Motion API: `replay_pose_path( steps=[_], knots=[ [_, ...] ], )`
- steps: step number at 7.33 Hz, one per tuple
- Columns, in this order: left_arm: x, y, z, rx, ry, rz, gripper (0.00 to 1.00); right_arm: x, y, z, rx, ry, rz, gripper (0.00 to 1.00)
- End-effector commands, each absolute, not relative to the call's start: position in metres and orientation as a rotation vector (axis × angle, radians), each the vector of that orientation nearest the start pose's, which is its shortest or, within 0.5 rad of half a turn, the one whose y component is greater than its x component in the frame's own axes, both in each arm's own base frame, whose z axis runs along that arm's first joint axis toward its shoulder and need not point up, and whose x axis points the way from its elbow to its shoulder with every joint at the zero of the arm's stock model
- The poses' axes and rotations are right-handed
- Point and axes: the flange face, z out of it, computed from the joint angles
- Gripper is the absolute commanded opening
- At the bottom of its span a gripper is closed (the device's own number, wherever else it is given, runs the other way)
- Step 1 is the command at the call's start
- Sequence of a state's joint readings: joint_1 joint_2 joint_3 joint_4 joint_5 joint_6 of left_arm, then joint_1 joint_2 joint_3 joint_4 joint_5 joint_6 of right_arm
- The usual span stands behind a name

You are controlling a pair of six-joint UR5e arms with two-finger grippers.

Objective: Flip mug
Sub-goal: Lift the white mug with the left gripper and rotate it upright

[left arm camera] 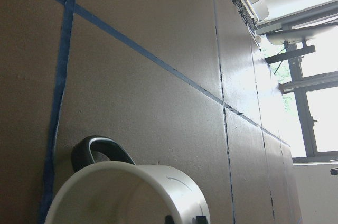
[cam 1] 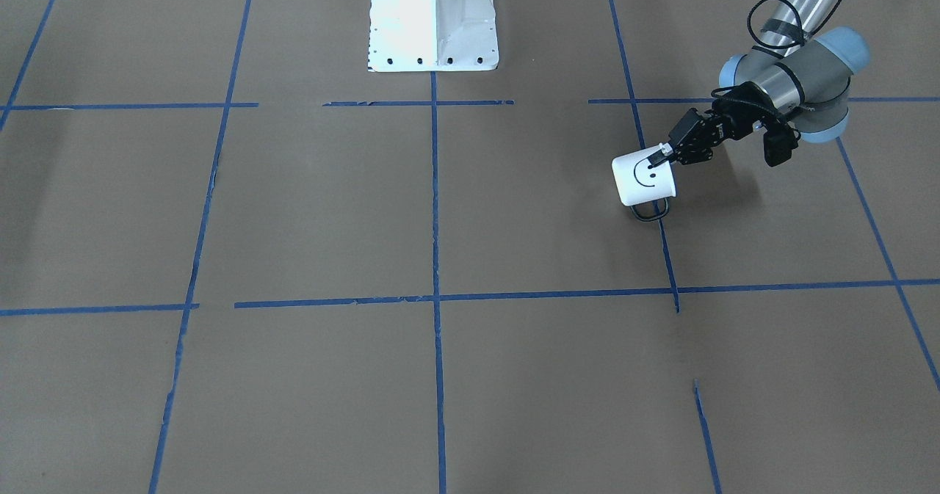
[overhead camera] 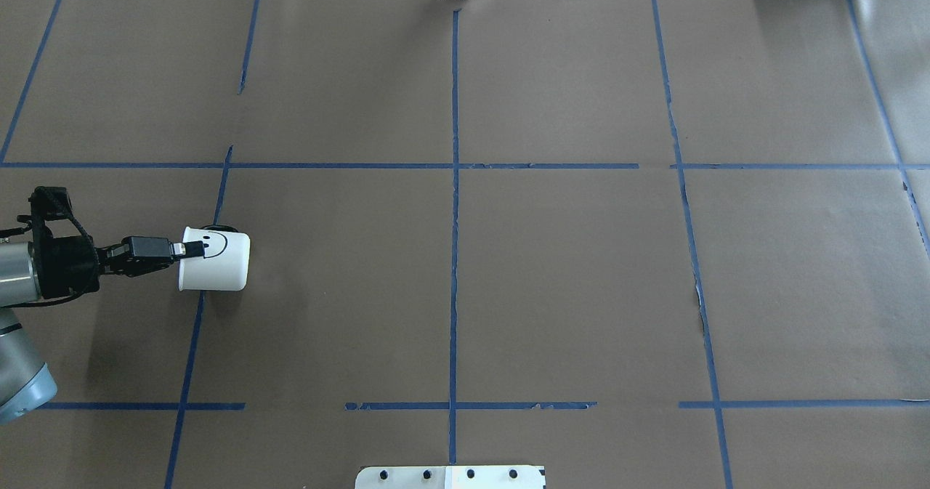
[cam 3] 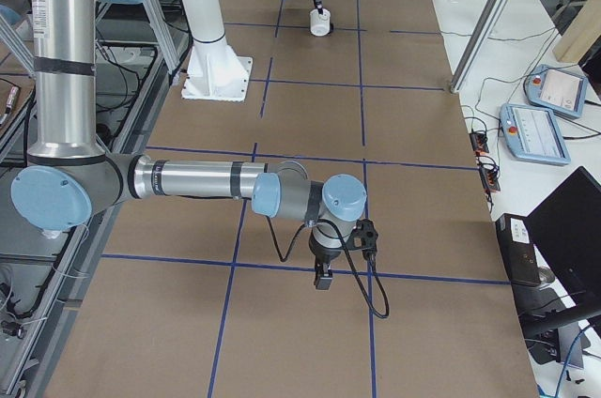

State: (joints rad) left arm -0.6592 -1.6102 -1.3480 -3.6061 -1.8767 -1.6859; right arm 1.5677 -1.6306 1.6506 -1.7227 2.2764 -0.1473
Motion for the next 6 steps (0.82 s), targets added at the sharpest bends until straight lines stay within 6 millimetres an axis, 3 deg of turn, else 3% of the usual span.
replay_pose_path(
  steps=[1, 2, 3, 4, 6],
  knots=[
    [0.280, -0.349, 0.520, 0.277, 1.823, -0.240, 0.00, 0.067, -0.456, 0.667, -0.075, -0.712, -0.097, 1.00],
    [0.267, -0.354, 0.499, 0.266, 1.781, -0.247, 0.00, 0.067, -0.456, 0.667, -0.075, -0.712, -0.097, 1.00],
    [0.255, -0.373, 0.458, 0.266, 1.708, -0.293, 0.00, 0.067, -0.456, 0.667, -0.075, -0.712, -0.097, 1.00],
    [0.258, -0.377, 0.412, 0.226, 1.623, -0.333, 0.00, 0.067, -0.456, 0.667, -0.075, -0.712, -0.097, 1.00],
    [0.278, -0.390, 0.349, 0.204, 1.450, -0.338, 0.00, 0.067, -0.456, 0.667, -0.075, -0.712, -0.097, 1.00]
  ],
)
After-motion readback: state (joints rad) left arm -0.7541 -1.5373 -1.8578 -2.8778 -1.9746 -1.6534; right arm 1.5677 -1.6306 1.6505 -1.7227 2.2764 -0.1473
